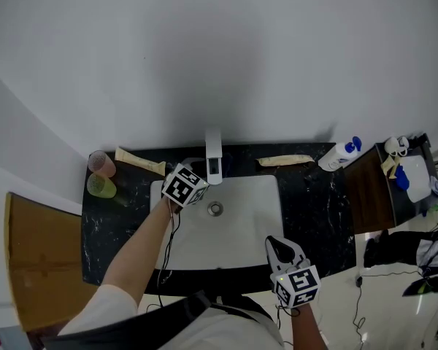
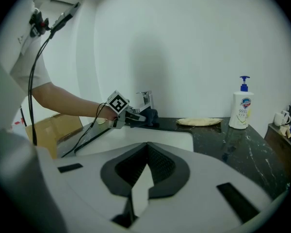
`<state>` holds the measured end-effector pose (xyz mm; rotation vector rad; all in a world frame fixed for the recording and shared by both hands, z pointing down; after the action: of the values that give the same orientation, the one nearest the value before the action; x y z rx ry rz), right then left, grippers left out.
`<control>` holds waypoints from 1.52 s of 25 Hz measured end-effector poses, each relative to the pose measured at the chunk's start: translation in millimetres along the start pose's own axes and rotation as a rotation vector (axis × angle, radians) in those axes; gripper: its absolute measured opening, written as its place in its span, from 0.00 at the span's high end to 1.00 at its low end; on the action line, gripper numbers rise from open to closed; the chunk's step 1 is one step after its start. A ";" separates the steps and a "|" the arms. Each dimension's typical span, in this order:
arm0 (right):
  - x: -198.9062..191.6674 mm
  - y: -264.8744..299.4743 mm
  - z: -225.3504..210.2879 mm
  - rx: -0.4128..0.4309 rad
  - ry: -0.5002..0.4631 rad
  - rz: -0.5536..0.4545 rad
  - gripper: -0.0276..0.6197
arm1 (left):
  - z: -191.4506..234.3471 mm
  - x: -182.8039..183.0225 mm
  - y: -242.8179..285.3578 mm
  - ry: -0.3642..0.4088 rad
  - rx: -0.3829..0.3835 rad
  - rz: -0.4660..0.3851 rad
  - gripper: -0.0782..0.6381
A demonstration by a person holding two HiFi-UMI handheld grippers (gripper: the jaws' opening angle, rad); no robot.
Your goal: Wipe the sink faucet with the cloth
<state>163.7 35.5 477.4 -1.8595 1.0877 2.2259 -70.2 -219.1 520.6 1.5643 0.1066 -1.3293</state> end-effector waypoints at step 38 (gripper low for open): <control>75.9 -72.0 29.8 -0.028 -0.100 -0.351 0.95 | -167.2 -65.8 -260.8 -0.178 0.325 -0.508 0.73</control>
<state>149.9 75.8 377.3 -1.7636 0.6566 2.1107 -146.7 56.1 383.7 1.7471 0.1931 -1.9569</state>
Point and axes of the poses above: the fingertips, and each gripper's own axes: y forward along the fingers, z to its left, x out of its top, the point moved 10 cm from there along -y, backward along the fingers, and after that the axes turned 11 degrees about -y, right-handed, at the moved point
